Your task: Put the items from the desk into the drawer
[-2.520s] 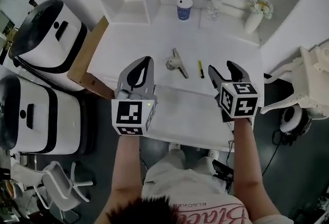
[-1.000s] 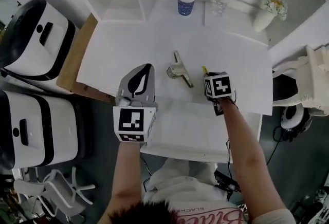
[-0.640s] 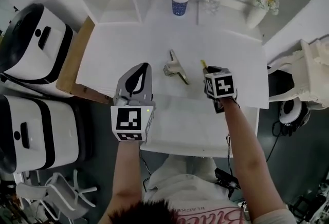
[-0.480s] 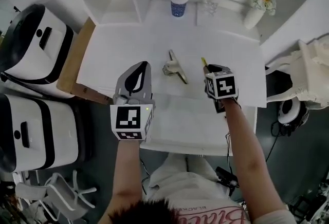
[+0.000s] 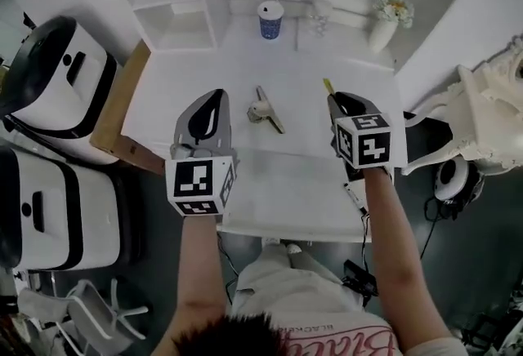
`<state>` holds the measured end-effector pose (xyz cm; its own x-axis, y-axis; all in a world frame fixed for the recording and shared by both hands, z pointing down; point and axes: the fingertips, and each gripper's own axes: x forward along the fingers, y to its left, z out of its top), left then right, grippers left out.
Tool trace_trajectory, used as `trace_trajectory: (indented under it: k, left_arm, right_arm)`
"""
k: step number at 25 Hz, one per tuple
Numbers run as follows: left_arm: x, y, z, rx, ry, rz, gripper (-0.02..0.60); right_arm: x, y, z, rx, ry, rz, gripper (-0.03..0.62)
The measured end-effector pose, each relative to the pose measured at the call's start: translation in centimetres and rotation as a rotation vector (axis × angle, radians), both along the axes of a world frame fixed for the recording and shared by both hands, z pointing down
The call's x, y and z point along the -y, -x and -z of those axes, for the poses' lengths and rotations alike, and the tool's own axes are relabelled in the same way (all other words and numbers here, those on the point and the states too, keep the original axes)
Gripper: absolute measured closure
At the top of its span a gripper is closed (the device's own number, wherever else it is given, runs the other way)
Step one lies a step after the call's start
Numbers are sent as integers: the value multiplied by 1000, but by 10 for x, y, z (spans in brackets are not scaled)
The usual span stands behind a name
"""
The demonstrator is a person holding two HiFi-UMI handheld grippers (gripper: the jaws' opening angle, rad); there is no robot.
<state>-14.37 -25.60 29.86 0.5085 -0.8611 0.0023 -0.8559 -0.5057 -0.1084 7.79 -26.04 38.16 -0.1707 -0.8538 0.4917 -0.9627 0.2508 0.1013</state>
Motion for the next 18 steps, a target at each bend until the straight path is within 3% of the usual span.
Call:
trace_trajectory:
  k: [13,18]
  left_arm:
    - [-53,-21,44,40,-82,-12,574]
    - [-67,-29,39,35,-72,-15,574]
  right_arm:
    - [-81,-10,108,84,-270,7,536]
    - [-107,-22,104,89,-272,-13,536]
